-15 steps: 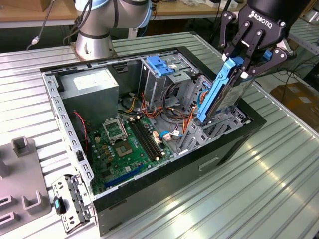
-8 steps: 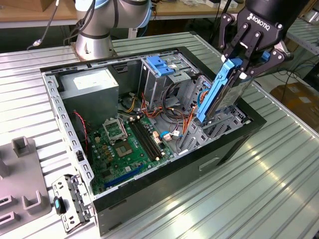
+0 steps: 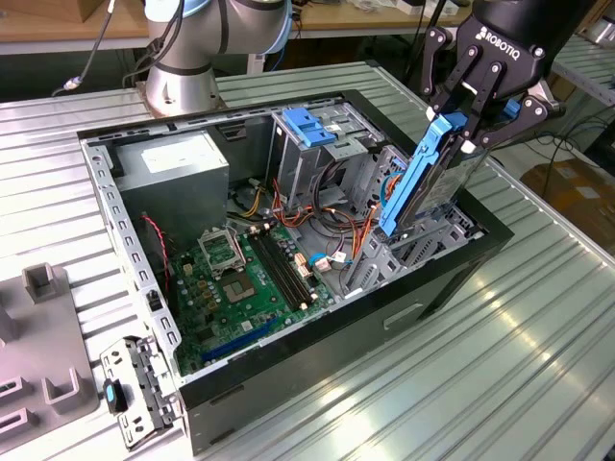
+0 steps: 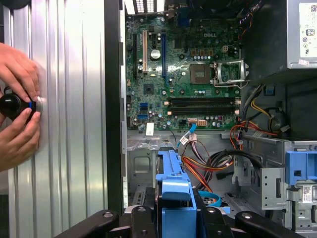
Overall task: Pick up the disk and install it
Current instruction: 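Insert the disk into the insertion slot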
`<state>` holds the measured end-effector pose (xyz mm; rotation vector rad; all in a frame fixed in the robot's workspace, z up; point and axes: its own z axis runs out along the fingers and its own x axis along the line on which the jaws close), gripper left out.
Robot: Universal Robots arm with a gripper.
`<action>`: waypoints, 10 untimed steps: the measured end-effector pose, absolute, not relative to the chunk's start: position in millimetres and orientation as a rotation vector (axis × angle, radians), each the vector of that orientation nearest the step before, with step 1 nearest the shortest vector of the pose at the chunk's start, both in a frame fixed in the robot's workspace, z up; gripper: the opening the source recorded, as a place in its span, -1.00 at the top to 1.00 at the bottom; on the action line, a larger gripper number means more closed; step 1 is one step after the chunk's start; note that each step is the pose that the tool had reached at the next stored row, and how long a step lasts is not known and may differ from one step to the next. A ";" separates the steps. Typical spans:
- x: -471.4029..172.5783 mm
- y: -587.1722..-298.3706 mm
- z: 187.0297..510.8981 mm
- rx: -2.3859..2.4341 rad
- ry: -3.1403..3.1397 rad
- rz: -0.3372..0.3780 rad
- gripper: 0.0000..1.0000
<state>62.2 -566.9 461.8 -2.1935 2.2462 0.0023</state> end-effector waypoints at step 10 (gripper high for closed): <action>63.0 -563.5 458.2 -2.181 2.257 0.003 0.26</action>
